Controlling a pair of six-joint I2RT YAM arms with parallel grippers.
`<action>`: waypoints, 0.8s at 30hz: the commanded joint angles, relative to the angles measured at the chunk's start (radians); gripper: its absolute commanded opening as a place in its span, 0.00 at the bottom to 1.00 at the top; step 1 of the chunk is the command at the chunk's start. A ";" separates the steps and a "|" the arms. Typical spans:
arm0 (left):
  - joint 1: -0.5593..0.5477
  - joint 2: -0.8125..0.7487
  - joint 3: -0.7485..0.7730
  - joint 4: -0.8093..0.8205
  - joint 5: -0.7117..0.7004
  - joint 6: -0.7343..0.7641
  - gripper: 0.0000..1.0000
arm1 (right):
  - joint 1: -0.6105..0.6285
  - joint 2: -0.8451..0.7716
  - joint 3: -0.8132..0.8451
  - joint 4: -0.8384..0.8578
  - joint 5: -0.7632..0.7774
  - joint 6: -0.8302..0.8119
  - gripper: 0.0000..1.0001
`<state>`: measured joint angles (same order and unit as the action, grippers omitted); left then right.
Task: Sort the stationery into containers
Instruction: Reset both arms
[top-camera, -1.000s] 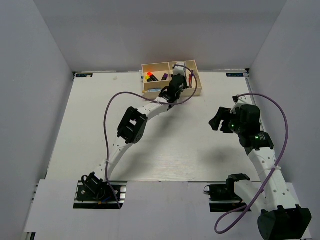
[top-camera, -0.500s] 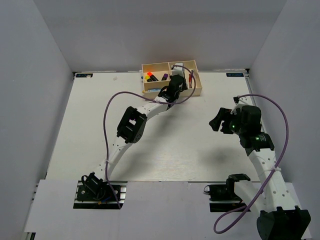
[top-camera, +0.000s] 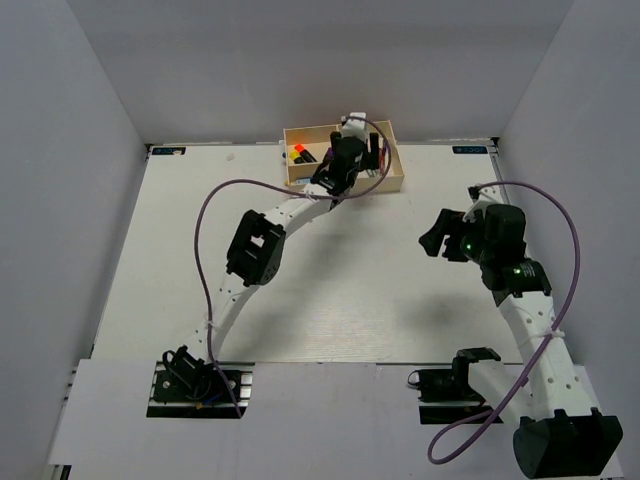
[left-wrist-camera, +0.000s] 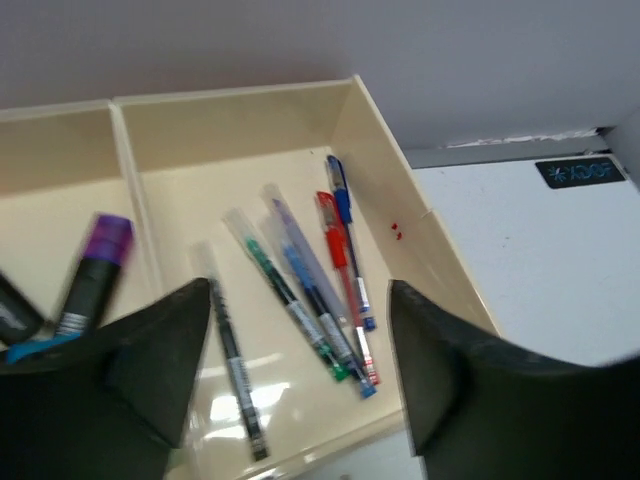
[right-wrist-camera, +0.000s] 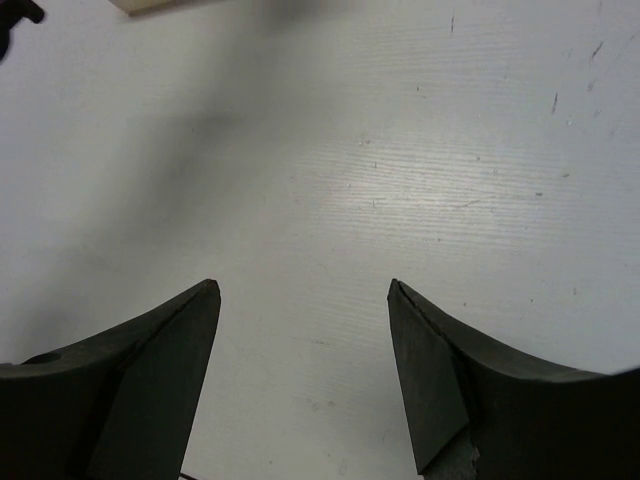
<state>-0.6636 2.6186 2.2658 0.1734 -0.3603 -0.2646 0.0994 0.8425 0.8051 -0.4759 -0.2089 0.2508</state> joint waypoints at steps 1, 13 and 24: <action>0.030 -0.291 0.029 -0.150 0.029 0.062 0.88 | -0.004 0.030 0.111 0.017 -0.004 -0.045 0.74; 0.200 -0.975 -0.631 -0.822 0.320 0.226 0.98 | -0.055 0.411 0.253 -0.105 0.016 -0.482 0.89; 0.352 -1.215 -1.080 -0.921 0.359 0.189 0.98 | -0.165 0.527 0.244 -0.075 0.013 -0.573 0.89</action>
<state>-0.3412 1.5196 1.1805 -0.7414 -0.0345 -0.0578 -0.0441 1.3739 1.0351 -0.5529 -0.1955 -0.2787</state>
